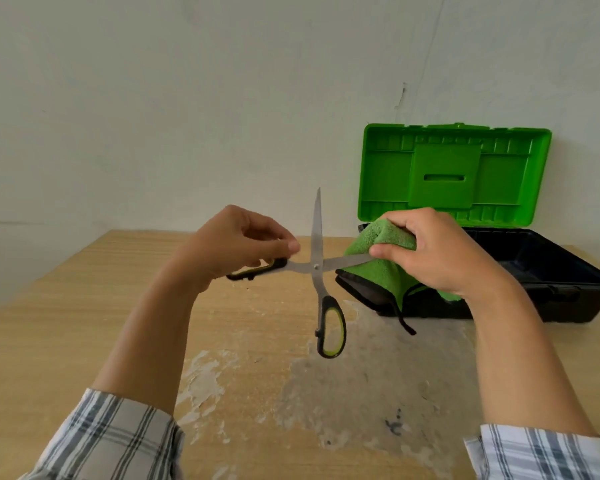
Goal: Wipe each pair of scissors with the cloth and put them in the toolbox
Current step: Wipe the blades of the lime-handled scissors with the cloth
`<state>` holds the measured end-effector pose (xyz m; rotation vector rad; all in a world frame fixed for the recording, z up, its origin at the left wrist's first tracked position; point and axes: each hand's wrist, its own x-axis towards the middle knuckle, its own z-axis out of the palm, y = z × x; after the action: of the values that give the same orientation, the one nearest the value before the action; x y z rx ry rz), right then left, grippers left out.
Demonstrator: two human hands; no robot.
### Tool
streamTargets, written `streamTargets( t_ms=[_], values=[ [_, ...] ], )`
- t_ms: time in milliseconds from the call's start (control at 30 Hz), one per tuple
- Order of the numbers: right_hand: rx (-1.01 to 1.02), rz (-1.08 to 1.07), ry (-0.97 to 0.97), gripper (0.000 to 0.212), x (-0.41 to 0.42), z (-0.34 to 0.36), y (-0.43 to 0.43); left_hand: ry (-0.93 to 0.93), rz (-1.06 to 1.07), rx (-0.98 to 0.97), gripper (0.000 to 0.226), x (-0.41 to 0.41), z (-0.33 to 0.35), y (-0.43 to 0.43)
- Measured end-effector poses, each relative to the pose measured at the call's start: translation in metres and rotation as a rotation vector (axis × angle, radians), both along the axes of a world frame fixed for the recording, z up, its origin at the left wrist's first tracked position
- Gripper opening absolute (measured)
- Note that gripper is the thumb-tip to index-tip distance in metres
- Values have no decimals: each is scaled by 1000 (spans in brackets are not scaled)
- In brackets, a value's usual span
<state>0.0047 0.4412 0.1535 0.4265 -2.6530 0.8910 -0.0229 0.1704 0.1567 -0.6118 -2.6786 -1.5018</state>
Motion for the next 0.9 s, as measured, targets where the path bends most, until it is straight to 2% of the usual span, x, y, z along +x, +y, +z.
streamTargets(
  t_ms=[67,167,400,600,733,900],
  values=[
    [-19,20,-1,5,-1,0,-3,17,-35,-91,15,2,-2,7],
    [-68,0,29,5,-1,-1,-5,37,-32,-101,10,0,-6,12],
    [-179,-74,106,11,-1,-1,-6,-6,-80,-46,26,5,-9,22],
    [-493,-327,270,15,-2,1,11,24,36,86,28,2,-5,15],
    [-601,-284,103,12,-1,0,22,81,114,191,28,-3,-3,9],
    [-632,-41,-152,23,-3,-1,-17,118,127,266,27,4,-4,27]
  ],
)
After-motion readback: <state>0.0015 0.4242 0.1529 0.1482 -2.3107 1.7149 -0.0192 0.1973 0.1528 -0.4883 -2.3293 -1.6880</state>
